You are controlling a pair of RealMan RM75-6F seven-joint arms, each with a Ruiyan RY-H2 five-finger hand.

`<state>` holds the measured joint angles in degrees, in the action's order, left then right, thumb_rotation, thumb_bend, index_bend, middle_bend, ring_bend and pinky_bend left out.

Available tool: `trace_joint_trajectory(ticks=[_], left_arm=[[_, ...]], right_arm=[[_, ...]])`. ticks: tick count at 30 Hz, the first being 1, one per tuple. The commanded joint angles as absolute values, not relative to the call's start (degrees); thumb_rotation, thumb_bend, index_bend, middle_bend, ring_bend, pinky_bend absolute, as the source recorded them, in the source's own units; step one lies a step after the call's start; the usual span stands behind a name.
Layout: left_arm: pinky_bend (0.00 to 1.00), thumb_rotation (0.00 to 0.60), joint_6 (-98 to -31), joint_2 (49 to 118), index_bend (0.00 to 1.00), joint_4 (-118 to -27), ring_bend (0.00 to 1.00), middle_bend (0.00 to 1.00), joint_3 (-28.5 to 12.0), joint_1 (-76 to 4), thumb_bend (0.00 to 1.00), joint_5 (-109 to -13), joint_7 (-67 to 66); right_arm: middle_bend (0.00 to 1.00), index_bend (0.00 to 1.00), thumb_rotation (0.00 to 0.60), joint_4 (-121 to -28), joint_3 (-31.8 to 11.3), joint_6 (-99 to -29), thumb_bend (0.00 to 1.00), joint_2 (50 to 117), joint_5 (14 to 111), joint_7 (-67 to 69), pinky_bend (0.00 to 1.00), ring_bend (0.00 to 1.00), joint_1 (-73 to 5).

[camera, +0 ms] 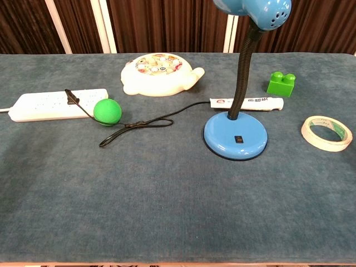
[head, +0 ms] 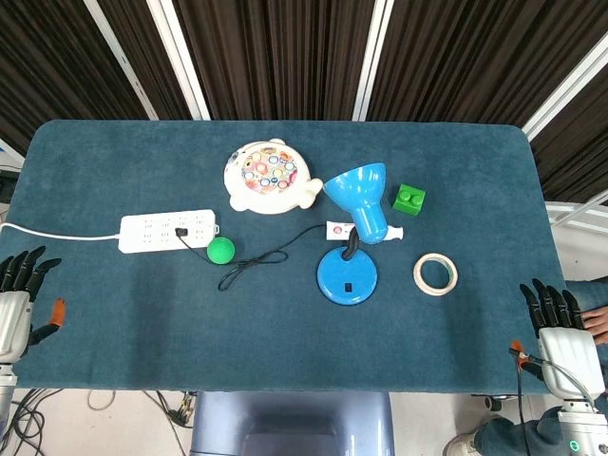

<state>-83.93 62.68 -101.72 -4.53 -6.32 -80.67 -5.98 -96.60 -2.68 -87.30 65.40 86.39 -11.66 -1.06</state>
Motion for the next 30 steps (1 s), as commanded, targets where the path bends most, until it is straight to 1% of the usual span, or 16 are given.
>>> trace_joint_trajectory(ticks=[1,23,25,27,30], left_arm=[[0.00,0.600,-84.0,62.7,0.18,-101.7,0.00,0.03,-4.5,-6.3,0.50,-80.7,-6.0],[0.00,0.600,-84.9,62.8,0.18,-101.7,0.00,0.03,-4.0,-5.9,0.50,-82.0,-6.3],[0.00,0.600,-84.8,62.8,0.18,-101.7,0.00,0.03,-4.0,-5.9,0.50,-82.0,-6.3],[0.00,0.600,-84.7,62.8,0.18,-101.7,0.00,0.03,-4.0,-5.9,0.50,-81.9,-6.3],[0.00,0.600,-84.4,62.9,0.18,-101.7,0.00,0.03,-4.1,-6.0,0.50,-81.6,-6.4]], right_arm=[[0.00,0.00,0.600,-96.6,-2.7,-87.3,0.36,65.4,86.4,-11.7,0.00,0.00,-1.1],[0.00,0.00,0.600,-96.8,-2.8,-87.4,0.36,65.2,86.4,-11.1,0.00,0.00,-1.1],[0.00,0.00,0.600,-96.9,-2.8,-87.2,0.36,65.2,86.4,-10.8,0.00,0.01,-1.1],[0.00,0.00,0.600,-97.3,-2.6,-86.8,0.36,64.9,86.3,-10.5,0.04,0.04,-1.2],[0.02,0.00,0.600,-98.3,-2.2,-86.0,0.36,64.1,86.3,-9.8,0.15,0.08,-1.3]])
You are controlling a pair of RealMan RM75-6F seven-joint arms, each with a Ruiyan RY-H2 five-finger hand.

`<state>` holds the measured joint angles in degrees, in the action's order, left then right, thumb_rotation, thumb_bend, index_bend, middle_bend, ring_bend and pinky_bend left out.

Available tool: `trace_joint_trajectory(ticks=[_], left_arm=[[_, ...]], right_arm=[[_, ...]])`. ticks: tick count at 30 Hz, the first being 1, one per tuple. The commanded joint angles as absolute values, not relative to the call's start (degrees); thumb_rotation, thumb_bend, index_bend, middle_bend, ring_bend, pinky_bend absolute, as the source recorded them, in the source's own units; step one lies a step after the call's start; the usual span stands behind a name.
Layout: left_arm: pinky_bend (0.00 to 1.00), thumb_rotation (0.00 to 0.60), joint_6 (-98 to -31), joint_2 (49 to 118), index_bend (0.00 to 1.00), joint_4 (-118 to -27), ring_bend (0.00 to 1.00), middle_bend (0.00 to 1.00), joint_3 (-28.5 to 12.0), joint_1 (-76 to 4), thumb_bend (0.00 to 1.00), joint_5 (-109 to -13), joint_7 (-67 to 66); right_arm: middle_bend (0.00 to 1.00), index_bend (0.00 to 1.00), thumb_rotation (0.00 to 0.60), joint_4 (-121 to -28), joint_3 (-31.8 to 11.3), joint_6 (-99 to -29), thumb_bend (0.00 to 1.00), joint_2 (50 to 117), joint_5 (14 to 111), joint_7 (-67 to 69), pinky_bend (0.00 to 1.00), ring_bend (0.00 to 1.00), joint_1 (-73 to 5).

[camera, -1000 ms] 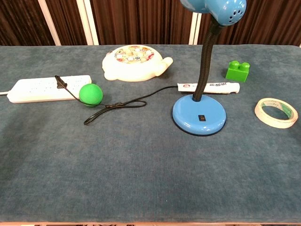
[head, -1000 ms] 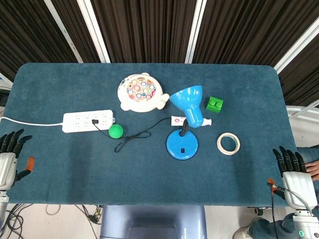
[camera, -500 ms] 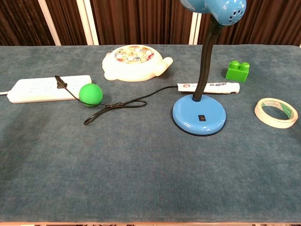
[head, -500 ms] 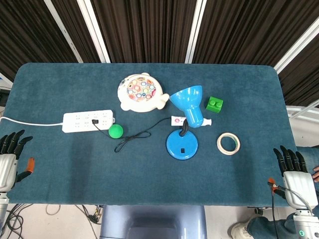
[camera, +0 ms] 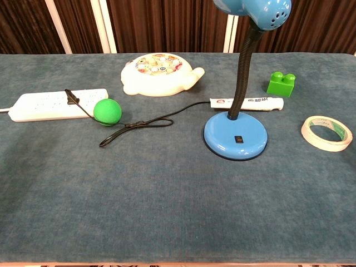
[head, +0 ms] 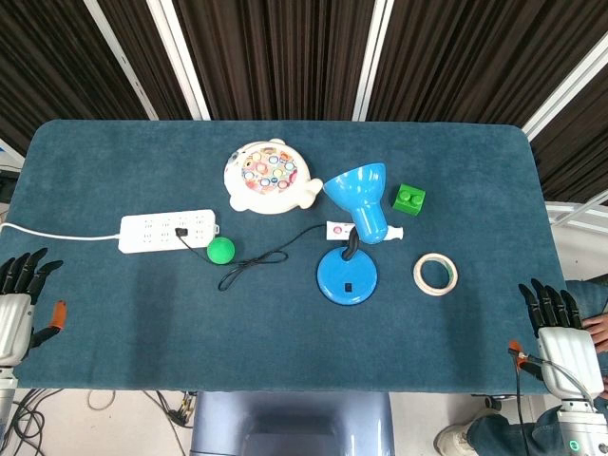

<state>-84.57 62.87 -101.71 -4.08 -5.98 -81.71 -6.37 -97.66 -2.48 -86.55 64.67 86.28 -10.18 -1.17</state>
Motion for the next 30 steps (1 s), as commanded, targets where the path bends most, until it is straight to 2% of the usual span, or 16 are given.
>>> trace_joint_trajectory(ticks=[1,3,7,9,12,17,23,30], left_arm=[[0.00,0.600,-84.3,62.9,0.18,-101.8,0.00,0.03,-4.1,-6.1,0.50,-81.6,-6.5],[0.00,0.600,-84.2,63.0,0.18,-101.9,0.00,0.03,-4.1,-6.1,0.50,-81.5,-6.5],[0.00,0.600,-84.2,63.0,0.18,-101.9,0.00,0.03,-4.2,-6.1,0.50,-81.2,-6.6],[0.00,0.600,-84.0,63.0,0.18,-102.0,0.00,0.03,-4.2,-6.1,0.50,-80.9,-6.5],[0.00,0.600,-83.7,62.9,0.18,-102.1,0.00,0.03,-4.1,-6.3,0.50,-81.0,-6.6],[0.00,0.600,-83.7,63.0,0.18,-102.1,0.00,0.03,-4.2,-6.3,0.50,-80.9,-6.8],[0.00,0.600,-83.5,62.9,0.18,-102.1,0.00,0.03,-4.3,-6.4,0.50,-80.5,-6.6],[0.00,0.600,-83.3,62.9,0.18,-102.2,0.00,0.03,-4.4,-6.4,0.50,-80.2,-6.4]], right_arm=[[0.03,0.00,0.600,-98.3,-2.2,-86.0,0.36,64.1,86.4,-10.0,0.18,0.11,-1.4],[0.07,0.00,0.600,-98.4,-2.0,-86.0,0.37,64.1,87.2,-10.3,0.23,0.15,-1.5],[0.15,0.00,0.600,-98.5,-1.0,-84.7,0.46,64.1,88.9,-10.9,0.34,0.26,-2.2],[0.23,0.00,0.600,-99.3,-0.7,-83.1,0.49,63.8,89.1,-11.4,0.38,0.35,-3.0],[0.35,0.00,0.600,-101.4,-0.9,-79.6,0.50,63.4,89.2,-12.5,0.44,0.48,-5.2],[0.50,0.00,0.600,-105.1,-2.0,-71.4,0.52,64.1,86.2,-16.0,0.52,0.64,-10.0],[0.60,0.00,0.600,-107.9,-4.2,-63.7,0.57,67.8,80.0,-24.0,0.60,0.73,-15.4],[0.65,0.00,0.600,-109.4,-5.3,-58.1,0.63,73.7,71.3,-32.8,0.67,0.77,-20.4]])
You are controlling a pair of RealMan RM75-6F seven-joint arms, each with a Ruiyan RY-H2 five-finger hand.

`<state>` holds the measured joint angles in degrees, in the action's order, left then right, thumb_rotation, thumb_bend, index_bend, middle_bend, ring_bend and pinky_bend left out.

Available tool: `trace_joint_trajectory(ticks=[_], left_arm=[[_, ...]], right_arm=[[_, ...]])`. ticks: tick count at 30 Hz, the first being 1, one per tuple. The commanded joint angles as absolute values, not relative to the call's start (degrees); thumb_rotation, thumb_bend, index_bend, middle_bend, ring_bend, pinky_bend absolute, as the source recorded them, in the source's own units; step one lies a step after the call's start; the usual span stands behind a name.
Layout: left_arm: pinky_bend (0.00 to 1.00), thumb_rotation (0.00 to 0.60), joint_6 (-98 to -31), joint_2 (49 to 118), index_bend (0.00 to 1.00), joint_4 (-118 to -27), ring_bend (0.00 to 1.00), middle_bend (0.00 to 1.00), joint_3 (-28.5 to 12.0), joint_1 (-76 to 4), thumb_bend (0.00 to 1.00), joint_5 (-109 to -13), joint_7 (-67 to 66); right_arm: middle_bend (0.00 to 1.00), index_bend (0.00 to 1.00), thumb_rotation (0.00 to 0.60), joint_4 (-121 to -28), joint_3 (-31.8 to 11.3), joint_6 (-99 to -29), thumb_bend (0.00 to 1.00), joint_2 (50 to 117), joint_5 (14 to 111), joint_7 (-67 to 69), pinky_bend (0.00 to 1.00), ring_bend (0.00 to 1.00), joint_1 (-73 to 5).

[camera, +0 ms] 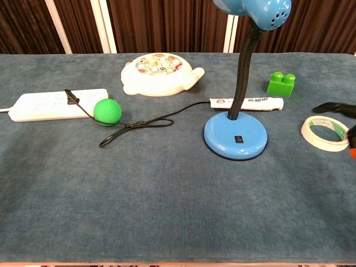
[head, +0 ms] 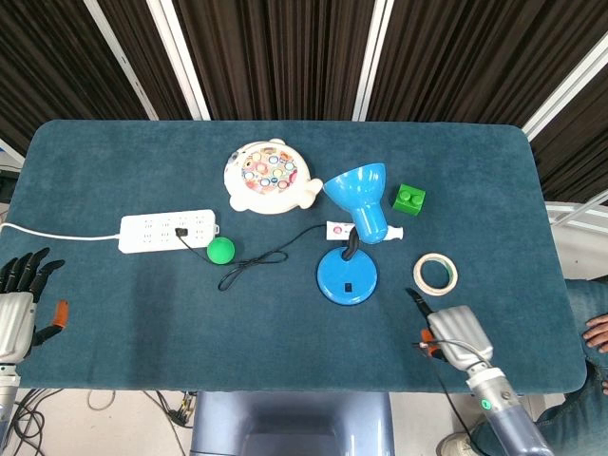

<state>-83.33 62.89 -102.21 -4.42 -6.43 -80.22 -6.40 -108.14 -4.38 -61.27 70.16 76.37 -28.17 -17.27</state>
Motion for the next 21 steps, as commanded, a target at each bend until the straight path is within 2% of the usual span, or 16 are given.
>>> trace_joint_trajectory(ticks=[1,10,21], left_arm=[[0.00,0.600,-83.3,62.9,0.18,-102.2,0.00,0.03,-4.4,-6.4,0.50,-80.2,-6.3],[0.00,0.600,-83.2,62.9,0.18,-102.4,0.00,0.03,-4.6,-6.4,0.50,-79.6,-6.4],[0.00,0.600,-83.2,62.9,0.18,-102.5,0.00,0.03,-4.6,-6.4,0.50,-79.5,-6.3]], right_arm=[[0.65,0.00,0.600,-109.4,-5.5,-57.6,0.63,74.8,69.7,-34.2,0.68,0.77,-21.1],[0.65,0.00,0.600,-107.4,-7.3,-57.2,0.63,81.8,60.7,-39.7,0.76,0.77,-25.4],[0.65,0.00,0.600,-106.3,-8.2,-59.1,0.63,85.5,53.9,-44.2,0.82,0.77,-29.1]])
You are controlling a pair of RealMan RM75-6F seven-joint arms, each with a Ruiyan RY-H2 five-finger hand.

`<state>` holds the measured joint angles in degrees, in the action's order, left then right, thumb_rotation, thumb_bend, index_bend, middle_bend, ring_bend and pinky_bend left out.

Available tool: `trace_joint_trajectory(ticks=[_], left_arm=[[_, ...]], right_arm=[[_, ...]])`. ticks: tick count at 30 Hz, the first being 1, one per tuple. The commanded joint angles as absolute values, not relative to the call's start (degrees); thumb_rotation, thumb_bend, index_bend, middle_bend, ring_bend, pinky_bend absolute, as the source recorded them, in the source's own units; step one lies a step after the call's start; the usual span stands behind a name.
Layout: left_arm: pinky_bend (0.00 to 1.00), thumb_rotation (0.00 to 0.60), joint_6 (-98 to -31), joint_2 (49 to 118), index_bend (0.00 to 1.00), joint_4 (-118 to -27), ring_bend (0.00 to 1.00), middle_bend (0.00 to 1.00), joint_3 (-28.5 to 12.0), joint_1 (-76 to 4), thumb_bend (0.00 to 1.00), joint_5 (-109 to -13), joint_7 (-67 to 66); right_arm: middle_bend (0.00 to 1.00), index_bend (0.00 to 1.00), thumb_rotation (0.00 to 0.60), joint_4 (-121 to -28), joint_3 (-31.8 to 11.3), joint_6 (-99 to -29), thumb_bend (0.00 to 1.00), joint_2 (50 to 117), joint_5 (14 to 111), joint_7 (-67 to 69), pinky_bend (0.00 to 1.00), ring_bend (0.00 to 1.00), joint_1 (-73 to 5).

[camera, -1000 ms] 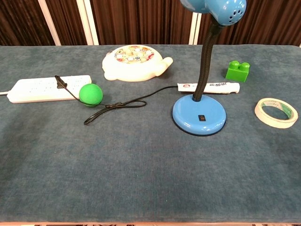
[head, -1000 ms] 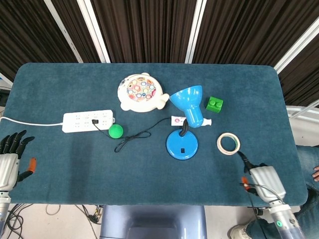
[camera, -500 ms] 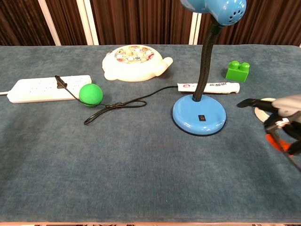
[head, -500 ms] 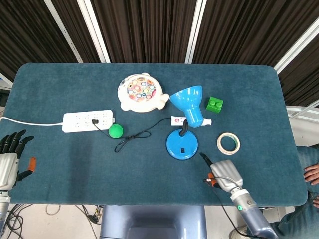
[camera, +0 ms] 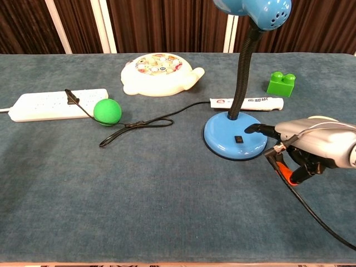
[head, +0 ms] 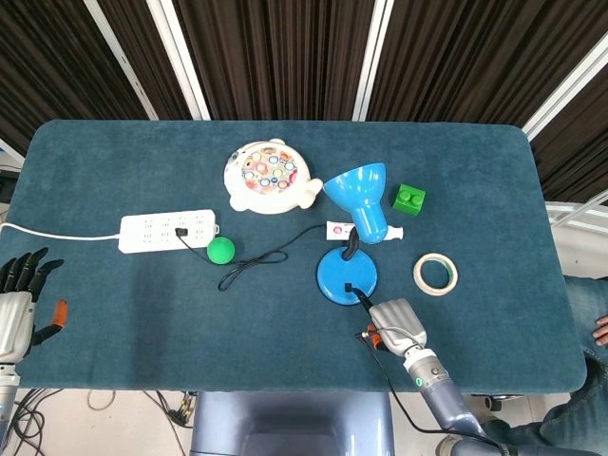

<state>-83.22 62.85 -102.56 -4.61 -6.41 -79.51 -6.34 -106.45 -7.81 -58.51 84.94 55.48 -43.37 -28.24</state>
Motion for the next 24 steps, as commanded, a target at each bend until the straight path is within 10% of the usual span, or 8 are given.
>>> trace_joint_trajectory(ticks=[1,24], left_arm=[[0.00,0.600,-83.2,62.9,0.18,-102.5,0.00,0.03,-4.6,-6.4,0.50,-79.5,-6.4],[0.00,0.600,-82.9,62.9,0.18,-102.3,0.00,0.03,-4.8,-6.6,0.50,-78.9,-6.3]], right_arm=[[0.65,0.00,0.600,-106.3,-8.2,-59.2,0.63,85.5,53.4,-44.3,0.83,0.77,-29.3],[0.65,0.00,0.600,-103.0,-6.0,-61.1,0.63,88.0,50.0,-44.1,0.93,0.77,-32.5]])
